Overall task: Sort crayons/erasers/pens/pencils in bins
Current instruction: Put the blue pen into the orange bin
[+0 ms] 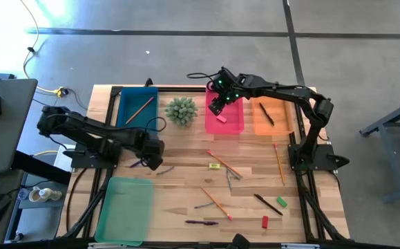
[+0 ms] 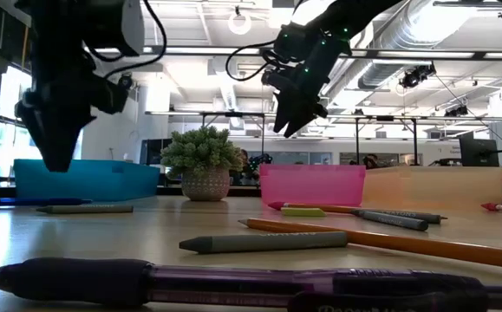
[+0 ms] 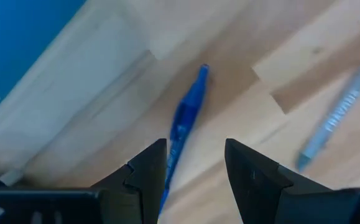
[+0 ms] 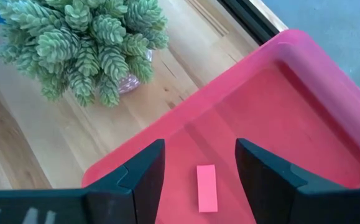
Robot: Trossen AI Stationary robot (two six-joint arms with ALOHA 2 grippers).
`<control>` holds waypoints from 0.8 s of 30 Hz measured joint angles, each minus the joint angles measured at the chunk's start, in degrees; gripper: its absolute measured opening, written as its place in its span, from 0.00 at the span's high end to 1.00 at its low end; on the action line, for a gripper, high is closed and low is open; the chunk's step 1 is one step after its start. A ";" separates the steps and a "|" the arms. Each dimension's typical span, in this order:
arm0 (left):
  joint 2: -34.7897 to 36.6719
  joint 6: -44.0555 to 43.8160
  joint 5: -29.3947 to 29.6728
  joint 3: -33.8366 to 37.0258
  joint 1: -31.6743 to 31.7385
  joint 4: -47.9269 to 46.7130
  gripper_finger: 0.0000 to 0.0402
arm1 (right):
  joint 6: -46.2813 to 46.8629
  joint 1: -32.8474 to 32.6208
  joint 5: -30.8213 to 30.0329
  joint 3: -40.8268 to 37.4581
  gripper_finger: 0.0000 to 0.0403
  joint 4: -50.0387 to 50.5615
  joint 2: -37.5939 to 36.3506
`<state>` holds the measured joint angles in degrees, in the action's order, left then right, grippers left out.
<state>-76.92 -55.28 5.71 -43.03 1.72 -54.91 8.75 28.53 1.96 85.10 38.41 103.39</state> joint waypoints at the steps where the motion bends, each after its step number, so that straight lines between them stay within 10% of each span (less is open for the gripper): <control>1: -0.52 0.33 -0.04 -0.02 0.46 0.05 0.63 | 0.01 0.00 -0.01 0.00 0.53 0.03 0.00; 24: -14.08 11.44 -1.34 -0.29 3.82 3.13 0.63 | 0.19 -0.01 -0.02 0.00 0.53 0.20 0.00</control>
<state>-91.00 -43.84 4.37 -43.32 5.54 -51.78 8.94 28.52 1.93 85.10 38.61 103.39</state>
